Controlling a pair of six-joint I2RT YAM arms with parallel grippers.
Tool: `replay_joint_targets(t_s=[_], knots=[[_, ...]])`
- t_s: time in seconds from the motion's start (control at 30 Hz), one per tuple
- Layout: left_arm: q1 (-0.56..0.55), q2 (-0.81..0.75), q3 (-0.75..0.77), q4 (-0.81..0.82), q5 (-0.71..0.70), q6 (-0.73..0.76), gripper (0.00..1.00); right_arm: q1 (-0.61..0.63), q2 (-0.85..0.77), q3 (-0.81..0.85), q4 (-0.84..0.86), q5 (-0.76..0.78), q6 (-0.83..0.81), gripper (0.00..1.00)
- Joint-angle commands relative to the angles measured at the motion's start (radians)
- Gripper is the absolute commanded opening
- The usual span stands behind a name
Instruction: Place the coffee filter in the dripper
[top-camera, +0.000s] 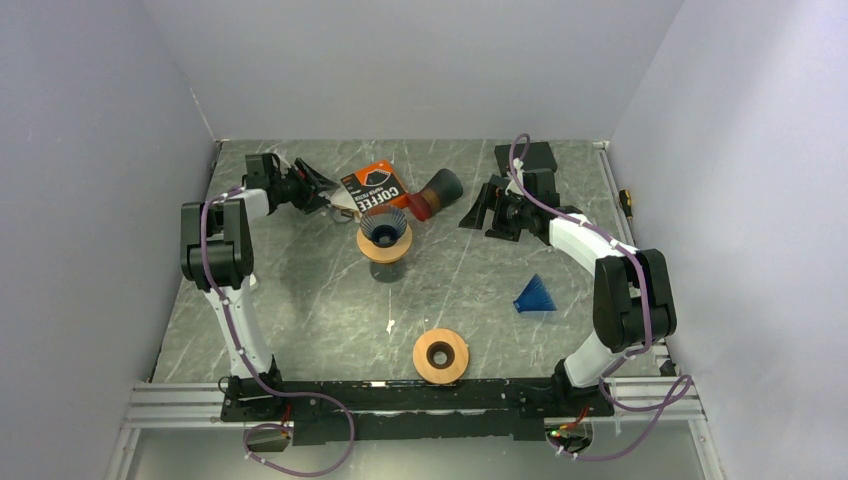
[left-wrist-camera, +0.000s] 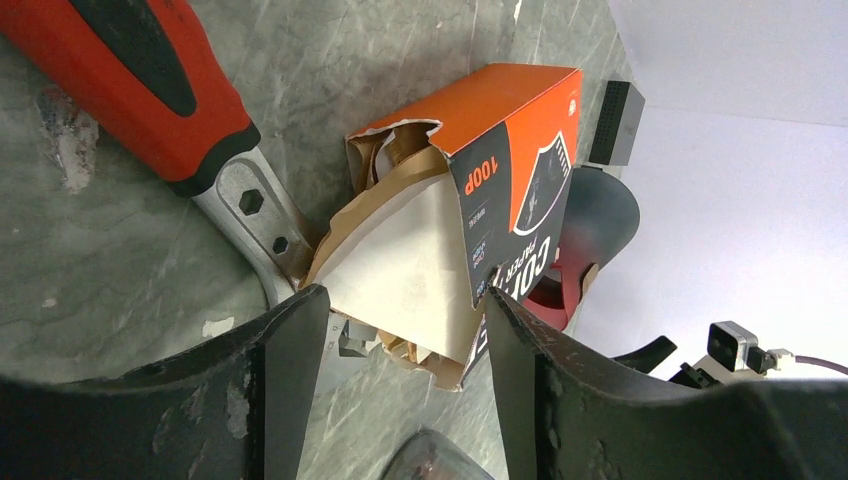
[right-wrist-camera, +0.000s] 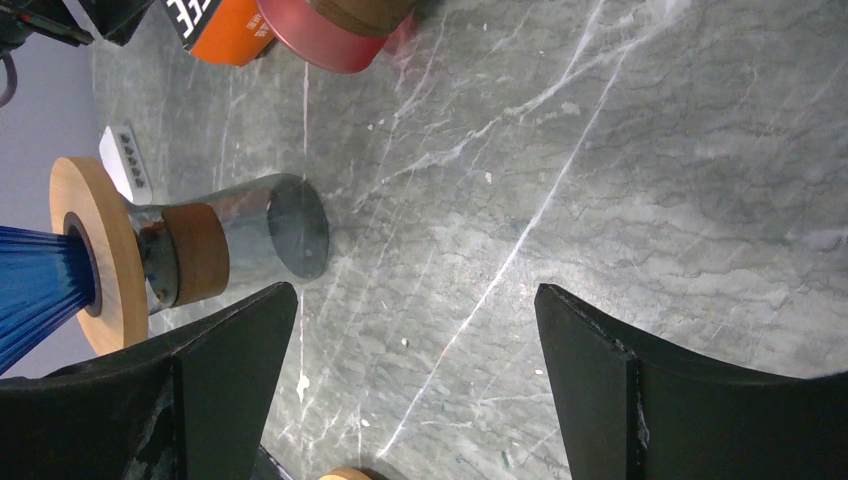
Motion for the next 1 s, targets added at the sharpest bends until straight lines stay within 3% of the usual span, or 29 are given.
replay_joint_targets(t_s=[0.0,0.37,0.6,0.97], knots=[[-0.007,0.002,0.018,0.02,-0.008,0.004,0.65,-0.004,-0.022,0.003,0.018,0.016,-0.018,0.94],[-0.008,0.021,0.022,0.048,0.005,-0.008,0.64,-0.003,-0.022,0.008,0.008,0.018,-0.021,0.94],[-0.01,0.005,0.003,0.039,-0.008,0.005,0.69,-0.004,-0.02,0.012,0.009,0.015,-0.021,0.94],[-0.01,0.019,-0.011,0.079,0.003,-0.017,0.7,-0.003,-0.025,0.003,0.009,0.018,-0.021,0.94]])
